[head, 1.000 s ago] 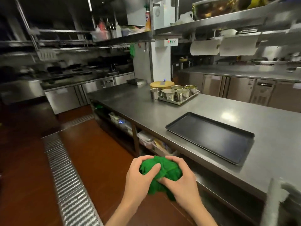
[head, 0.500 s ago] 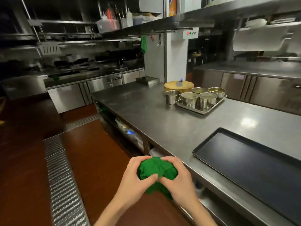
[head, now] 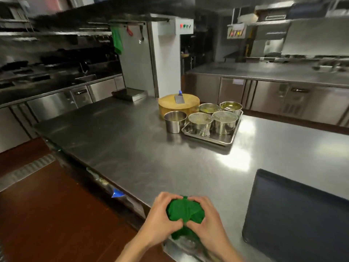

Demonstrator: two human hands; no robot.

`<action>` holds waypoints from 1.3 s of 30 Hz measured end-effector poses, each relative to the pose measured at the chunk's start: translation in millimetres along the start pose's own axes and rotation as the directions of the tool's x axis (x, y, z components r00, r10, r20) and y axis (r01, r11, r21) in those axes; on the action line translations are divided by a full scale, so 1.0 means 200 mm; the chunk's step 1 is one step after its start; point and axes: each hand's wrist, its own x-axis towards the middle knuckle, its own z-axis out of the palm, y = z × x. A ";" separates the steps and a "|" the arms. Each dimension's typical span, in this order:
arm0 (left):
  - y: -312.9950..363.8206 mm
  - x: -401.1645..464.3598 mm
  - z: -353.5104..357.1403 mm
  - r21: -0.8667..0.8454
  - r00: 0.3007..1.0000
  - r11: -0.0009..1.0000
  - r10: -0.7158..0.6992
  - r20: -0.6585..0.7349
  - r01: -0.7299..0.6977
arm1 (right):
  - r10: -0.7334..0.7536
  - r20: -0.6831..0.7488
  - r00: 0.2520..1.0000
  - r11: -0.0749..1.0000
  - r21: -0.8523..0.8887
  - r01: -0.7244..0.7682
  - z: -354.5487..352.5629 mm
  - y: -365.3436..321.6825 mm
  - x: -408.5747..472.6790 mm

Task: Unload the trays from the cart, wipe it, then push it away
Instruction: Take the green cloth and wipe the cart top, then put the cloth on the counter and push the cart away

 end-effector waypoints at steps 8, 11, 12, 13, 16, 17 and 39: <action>-0.65 1.01 -0.07 0.081 0.975 0.988 0.112 0.194 -0.129 | 0.048 -0.119 0.992 0.996 -0.071 -0.056 0.33 0.49 0.91; -0.87 1.37 -0.05 0.085 0.950 0.979 0.156 0.270 -0.185 | 0.050 -0.225 0.973 0.991 -0.110 -0.076 0.43 0.65 1.22; -0.93 1.47 -0.04 0.072 0.941 0.978 0.167 0.295 -0.196 | 0.058 -0.257 0.965 0.987 -0.129 -0.094 0.46 0.70 1.31; -0.99 1.57 -0.03 0.054 0.933 0.977 0.180 0.311 -0.206 | 0.067 -0.280 0.958 0.983 -0.145 -0.111 0.50 0.74 1.38; -1.20 1.81 0.03 0.011 0.931 0.972 0.223 0.290 -0.236 | 0.114 -0.327 0.938 0.965 -0.189 -0.183 0.59 0.89 1.57; -1.29 1.86 0.08 0.009 0.933 0.969 0.233 0.276 -0.245 | 0.133 -0.330 0.934 0.951 -0.222 -0.214 0.63 0.95 1.62; -1.70 2.02 0.35 0.216 0.876 0.895 0.288 0.387 -0.390 | 0.263 -0.349 0.899 0.714 -0.556 -0.425 0.87 1.19 1.70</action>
